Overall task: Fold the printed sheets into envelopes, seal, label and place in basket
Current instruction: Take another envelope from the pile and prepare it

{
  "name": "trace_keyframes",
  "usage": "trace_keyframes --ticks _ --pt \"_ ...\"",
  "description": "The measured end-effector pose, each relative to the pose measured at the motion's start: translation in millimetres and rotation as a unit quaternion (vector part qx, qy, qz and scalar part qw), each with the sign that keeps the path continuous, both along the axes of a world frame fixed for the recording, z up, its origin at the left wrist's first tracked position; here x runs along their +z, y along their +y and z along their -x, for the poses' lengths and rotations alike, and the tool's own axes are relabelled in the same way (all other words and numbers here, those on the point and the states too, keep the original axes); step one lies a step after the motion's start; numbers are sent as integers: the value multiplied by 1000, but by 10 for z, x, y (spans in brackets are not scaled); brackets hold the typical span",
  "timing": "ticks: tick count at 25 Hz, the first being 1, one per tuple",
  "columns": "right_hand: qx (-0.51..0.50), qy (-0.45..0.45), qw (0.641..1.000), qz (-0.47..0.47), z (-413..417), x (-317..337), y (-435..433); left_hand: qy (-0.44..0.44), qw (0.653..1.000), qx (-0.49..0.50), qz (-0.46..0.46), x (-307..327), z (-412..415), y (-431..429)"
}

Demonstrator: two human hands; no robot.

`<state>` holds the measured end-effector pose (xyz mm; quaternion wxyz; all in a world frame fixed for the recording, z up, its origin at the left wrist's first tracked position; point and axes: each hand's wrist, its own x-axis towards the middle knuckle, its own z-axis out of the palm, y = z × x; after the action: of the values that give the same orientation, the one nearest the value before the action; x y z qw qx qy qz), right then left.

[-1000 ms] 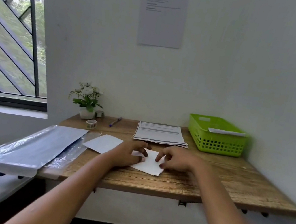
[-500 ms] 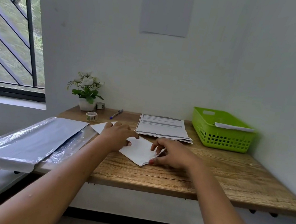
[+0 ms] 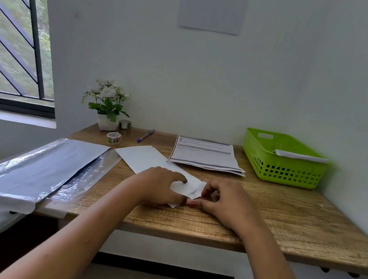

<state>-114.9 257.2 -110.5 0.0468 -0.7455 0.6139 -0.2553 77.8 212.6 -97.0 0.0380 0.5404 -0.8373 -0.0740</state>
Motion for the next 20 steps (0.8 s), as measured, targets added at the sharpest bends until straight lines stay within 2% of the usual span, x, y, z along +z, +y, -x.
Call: trace_keyframes --ticks 7,10,20 --pt "17 43 999 -2 -3 -17 36 136 990 6 30 -123 -108 116" --pt "14 68 997 -15 -4 -44 27 144 988 -5 49 -150 -114 143" --pt "22 47 998 26 -27 -77 32 157 983 -27 96 -180 -111 216"
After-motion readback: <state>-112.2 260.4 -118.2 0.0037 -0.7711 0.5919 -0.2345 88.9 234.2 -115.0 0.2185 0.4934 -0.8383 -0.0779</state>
